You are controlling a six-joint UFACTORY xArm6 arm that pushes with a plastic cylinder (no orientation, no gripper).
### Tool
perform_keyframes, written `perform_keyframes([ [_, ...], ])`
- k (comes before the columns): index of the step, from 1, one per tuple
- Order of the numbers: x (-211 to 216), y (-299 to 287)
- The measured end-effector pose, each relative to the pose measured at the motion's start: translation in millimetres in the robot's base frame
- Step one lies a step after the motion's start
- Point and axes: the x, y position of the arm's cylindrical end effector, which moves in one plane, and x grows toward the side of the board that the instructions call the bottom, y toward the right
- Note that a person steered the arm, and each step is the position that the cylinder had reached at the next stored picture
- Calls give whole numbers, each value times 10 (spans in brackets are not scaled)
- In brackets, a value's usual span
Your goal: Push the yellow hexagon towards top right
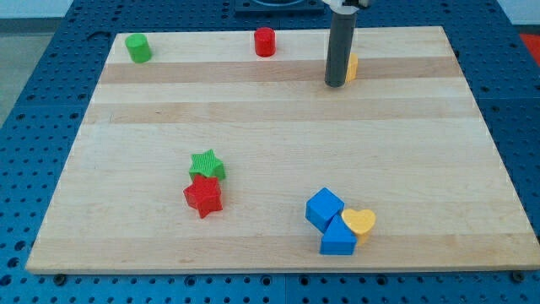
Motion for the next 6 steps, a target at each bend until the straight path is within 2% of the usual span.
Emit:
perform_keyframes([
  [1, 38, -529],
  [2, -127, -553],
  [4, -380, 945],
  [6, -459, 1111],
])
